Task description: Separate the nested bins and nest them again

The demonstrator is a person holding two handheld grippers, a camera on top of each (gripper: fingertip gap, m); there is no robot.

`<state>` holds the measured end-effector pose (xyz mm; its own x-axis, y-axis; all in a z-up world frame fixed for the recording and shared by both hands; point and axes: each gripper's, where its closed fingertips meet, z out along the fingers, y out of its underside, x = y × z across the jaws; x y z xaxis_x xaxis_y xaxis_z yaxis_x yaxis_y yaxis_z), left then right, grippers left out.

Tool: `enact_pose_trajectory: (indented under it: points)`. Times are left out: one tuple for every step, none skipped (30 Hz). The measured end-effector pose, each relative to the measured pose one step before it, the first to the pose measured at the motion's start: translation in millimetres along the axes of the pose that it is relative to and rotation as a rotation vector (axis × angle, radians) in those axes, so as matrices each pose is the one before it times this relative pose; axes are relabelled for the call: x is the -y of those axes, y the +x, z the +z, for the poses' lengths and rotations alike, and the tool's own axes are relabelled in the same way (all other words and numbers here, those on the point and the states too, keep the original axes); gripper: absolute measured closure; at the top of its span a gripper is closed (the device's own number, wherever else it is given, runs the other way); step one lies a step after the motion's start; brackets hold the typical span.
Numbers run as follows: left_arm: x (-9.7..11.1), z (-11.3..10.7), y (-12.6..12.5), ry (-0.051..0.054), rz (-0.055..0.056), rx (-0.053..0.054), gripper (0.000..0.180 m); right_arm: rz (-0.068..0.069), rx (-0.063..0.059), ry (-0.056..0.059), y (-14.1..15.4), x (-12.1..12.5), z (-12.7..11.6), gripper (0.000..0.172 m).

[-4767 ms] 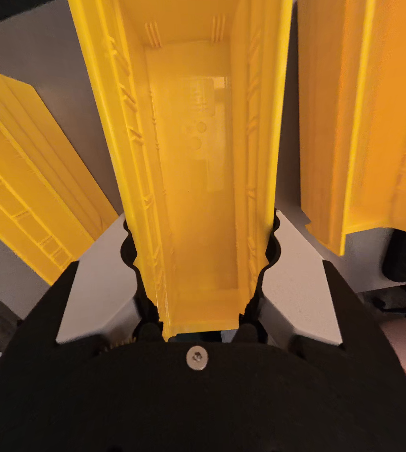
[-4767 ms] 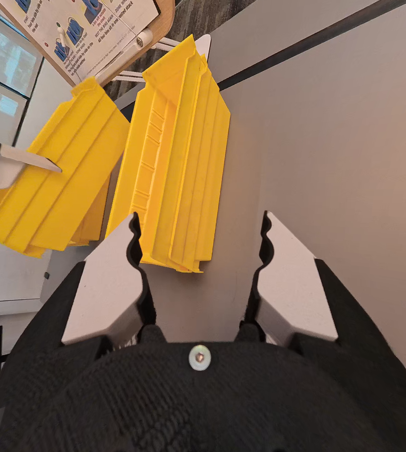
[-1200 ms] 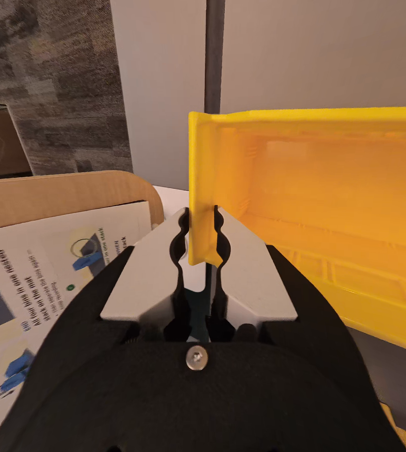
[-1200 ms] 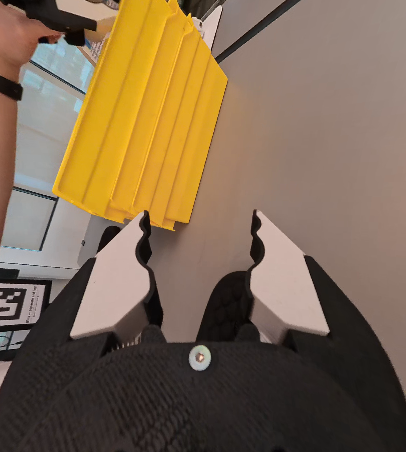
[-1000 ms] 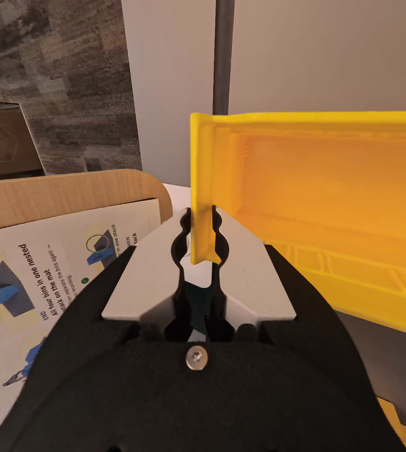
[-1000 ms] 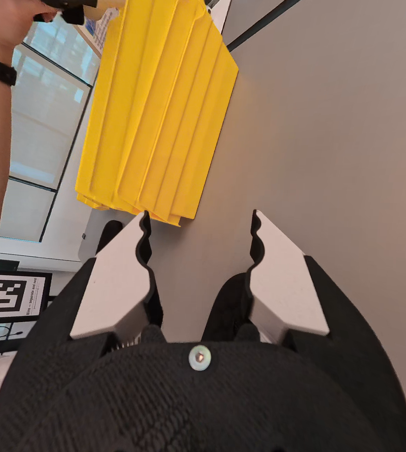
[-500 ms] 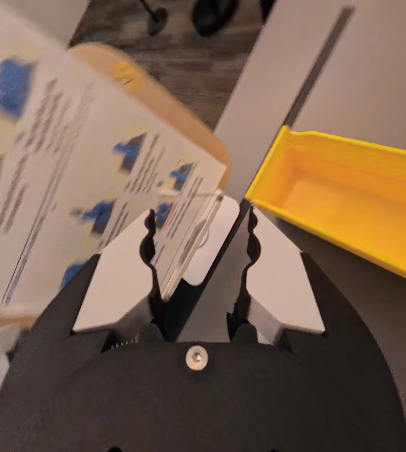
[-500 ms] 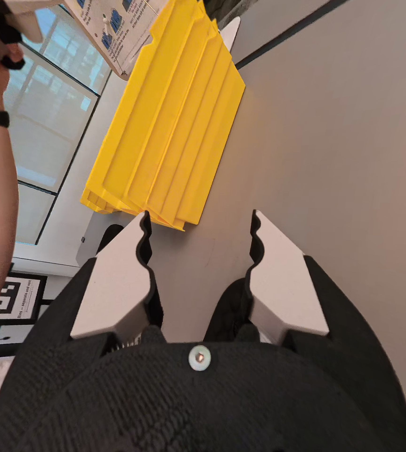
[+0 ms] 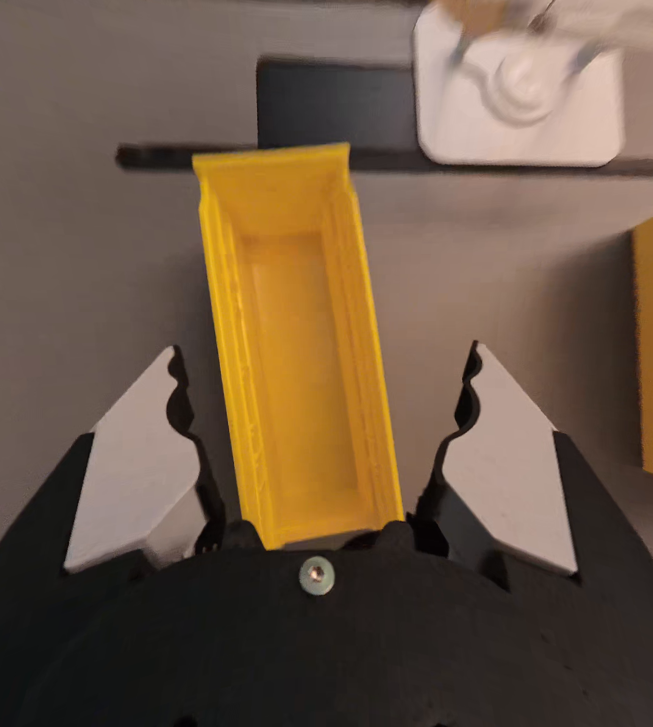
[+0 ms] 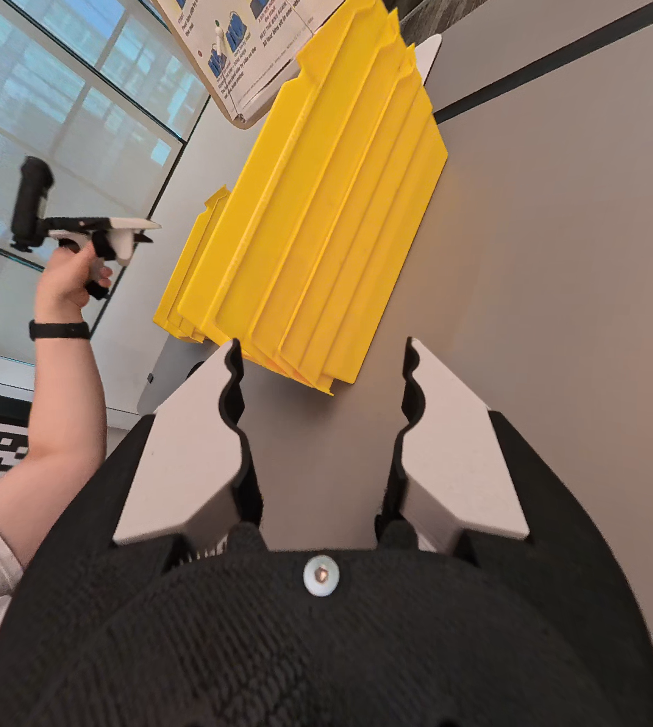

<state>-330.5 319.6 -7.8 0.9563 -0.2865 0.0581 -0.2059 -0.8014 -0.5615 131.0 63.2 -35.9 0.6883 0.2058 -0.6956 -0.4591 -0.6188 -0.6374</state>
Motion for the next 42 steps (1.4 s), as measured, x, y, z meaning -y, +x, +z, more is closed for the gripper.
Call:
enact_pose_trajectory:
  points:
    - [-12.82, 8.34, -1.42, -0.0621, -0.0101, 0.0180, 0.043, 0.0013, -0.0028, -0.0056, -0.28, -2.14, 1.53, 0.089]
    - [-9.02, 7.98, 4.43, -0.0495, -0.0057, -0.0118, 0.042, 0.0030, -0.0055, -0.0033, 0.43, -1.97, 1.05, 0.089]
    - [-4.60, 7.32, 4.08, -0.0264, -0.0031, -0.0063, 0.037, 0.0021, 0.0005, -0.0007, -0.46, -1.65, 0.51, 0.089]
    - [-2.77, 7.06, 1.53, -0.0169, 0.0007, 0.0081, 0.038, 0.0035, 0.0042, -0.0003, -0.70, -1.44, 0.06, 0.089]
    - [-2.68, 6.97, -2.09, -0.0212, -0.0009, 0.0268, 0.036, 0.0050, 0.0009, 0.0009, 0.03, -1.02, -0.44, 0.089]
    - [-2.70, 6.58, -1.82, -0.0237, -0.0002, 0.0253, 0.033, 0.0034, -0.0019, 0.0014, 0.61, -0.83, -0.93, 0.089]
    - [-3.55, 6.13, -0.87, -0.0284, 0.0018, 0.0197, 0.031, 0.0020, -0.0015, -0.0005, 0.53, -0.69, -1.23, 0.089]
    - [-2.58, 5.21, -3.13, -0.0245, 0.0055, 0.0318, 0.031, 0.0025, -0.0041, -0.0009, 0.94, -0.72, -1.69, 0.089]
    - [-0.86, 4.46, -2.89, -0.0151, 0.0055, 0.0272, 0.031, 0.0007, -0.0048, 0.0007, 0.78, -0.21, -1.99, 0.089]
    - [-0.73, 3.66, -1.04, -0.0113, 0.0000, 0.0121, 0.031, 0.0000, -0.0030, 0.0019, 0.32, -0.04, -2.23, 0.089]
    - [-0.83, 3.01, -2.29, -0.0127, -0.0027, 0.0153, 0.032, -0.0001, -0.0027, 0.0032, 0.35, 0.12, -2.28, 0.089]
    - [-0.41, 2.82, -1.05, -0.0102, -0.0028, 0.0039, 0.031, -0.0003, -0.0048, 0.0026, 0.61, 0.07, -2.19, 0.089]
    - [-0.12, 2.37, -1.17, -0.0077, -0.0030, 0.0021, 0.030, -0.0001, -0.0051, 0.0012, 1.06, -0.19, -1.81, 0.089]
    - [-0.39, 2.23, -2.30, -0.0081, -0.0039, 0.0060, 0.032, 0.0015, -0.0025, 0.0004, 0.89, -0.48, -1.64, 0.089]
    - [-1.19, 2.50, -1.61, -0.0130, -0.0041, -0.0012, 0.034, 0.0043, -0.0008, 0.0014, 1.14, -0.39, -1.29, 0.089]
    - [-1.69, 2.79, -1.29, -0.0156, -0.0052, -0.0047, 0.035, 0.0057, 0.0006, 0.0034, 0.92, -0.16, -1.12, 0.089]
    - [-1.68, 3.32, -1.04, -0.0143, -0.0056, -0.0067, 0.037, 0.0047, 0.0026, 0.0038, 0.68, -0.13, -0.80, 0.089]
    - [-2.02, 3.54, -1.57, -0.0141, -0.0068, -0.0047, 0.037, 0.0040, 0.0025, 0.0020, 0.65, -0.39, -0.50, 0.089]
    - [-0.50, 2.12, 0.09, -0.0031, -0.0093, -0.0158, 0.032, 0.0042, -0.0003, 0.0009, 0.92, -0.63, -0.23, 0.089]
    - [0.06, 0.34, -0.06, 0.0032, -0.0042, -0.0108, 0.032, 0.0030, 0.0002, -0.0010, 0.69, -0.70, 0.20, 0.089]
    - [0.15, -0.81, 0.17, 0.0026, 0.0069, -0.0022, 0.035, 0.0018, 0.0015, -0.0023, 0.36, -0.80, 0.46, 0.089]
    - [-0.29, -0.55, 0.32, -0.0010, 0.0064, -0.0001, 0.037, 0.0019, 0.0008, -0.0018, 0.27, -0.53, 0.64, 0.089]
    - [-0.02, -0.61, -0.05, 0.0003, 0.0011, -0.0001, 0.040, 0.0022, 0.0018, -0.0012, -0.05, -0.29, 0.99, 0.089]
    - [0.16, -0.99, -0.04, 0.0021, 0.0000, -0.0031, 0.044, 0.0020, 0.0050, -0.0025, -0.81, -0.43, 1.07, 0.089]
    - [-0.12, -0.83, -0.11, -0.0007, -0.0035, -0.0047, 0.046, -0.0001, 0.0046, -0.0031, -1.02, -0.50, 1.08, 0.089]
    - [0.15, -1.21, 0.06, 0.0016, -0.0044, -0.0046, 0.050, -0.0027, 0.0007, -0.0027, -0.88, -0.34, 1.04, 0.089]
    - [0.74, -1.60, 0.17, 0.0068, -0.0056, -0.0053, 0.053, -0.0034, -0.0016, -0.0036, -0.51, -0.52, 0.90, 0.089]
    - [1.35, -1.48, 0.38, 0.0125, -0.0032, -0.0061, 0.056, -0.0038, 0.0003, -0.0036, -0.70, -0.53, 0.77, 0.089]
    - [1.04, -1.02, -0.04, 0.0107, 0.0011, -0.0029, 0.059, -0.0044, 0.0030, -0.0004, -0.99, -0.09, 0.32, 0.089]
    - [0.57, -0.74, -0.66, 0.0077, 0.0045, 0.0020, 0.061, -0.0048, 0.0023, 0.0048, -0.83, 0.75, -0.08, 0.090]
    - [-0.39, -0.68, -0.65, 0.0019, 0.0060, 0.0042, 0.062, -0.0025, 0.0003, 0.0038, -0.31, 0.52, -0.28, 0.090]
    - [-0.84, -0.45, -0.81, -0.0031, 0.0056, 0.0050, 0.064, -0.0002, 0.0006, -0.0006, 0.01, -0.18, -0.38, 0.090]
    - [0.08, -0.81, -1.00, 0.0003, 0.0035, 0.0062, 0.065, 0.0021, -0.0001, -0.0010, 0.31, -0.15, -0.44, 0.090]
    - [0.16, -1.40, -0.88, 0.0041, 0.0041, 0.0065, 0.066, 0.0023, -0.0016, 0.0017, 0.59, 0.15, -0.58, 0.090]
    - [-0.53, -1.54, -0.93, -0.0014, -0.0007, 0.0068, 0.067, 0.0005, -0.0006, 0.0018, 0.36, -0.05, -0.49, 0.090]
    - [-0.42, -1.79, -0.98, -0.0026, 0.0047, 0.0084, 0.068, 0.0007, 0.0006, 0.0003, 0.04, -0.35, -0.48, 0.090]
    - [0.74, -2.29, -0.91, 0.0057, 0.0088, 0.0094, 0.069, 0.0011, 0.0017, 0.0003, -0.12, -0.41, -0.32, 0.090]
    - [0.72, -2.61, -0.99, 0.0058, 0.0070, 0.0093, 0.070, 0.0004, 0.0011, -0.0005, -0.03, -0.50, -0.24, 0.090]
    - [1.31, -3.04, -0.89, 0.0087, 0.0013, 0.0072, 0.070, 0.0000, -0.0010, -0.0015, 0.31, -0.80, -0.06, 0.090]
    - [1.61, -3.40, -0.98, 0.0108, 0.0017, 0.0051, 0.071, 0.0004, -0.0008, -0.0023, 0.34, -0.81, -0.09, 0.090]
    - [1.41, -3.72, -0.51, 0.0103, 0.0031, 0.0027, 0.072, 0.0010, 0.0006, -0.0017, 0.10, -0.61, -0.14, 0.090]
    - [1.20, -4.00, 0.29, 0.0072, 0.0023, -0.0016, 0.072, 0.0009, 0.0006, 0.0002, 0.00, -0.29, -0.28, 0.090]
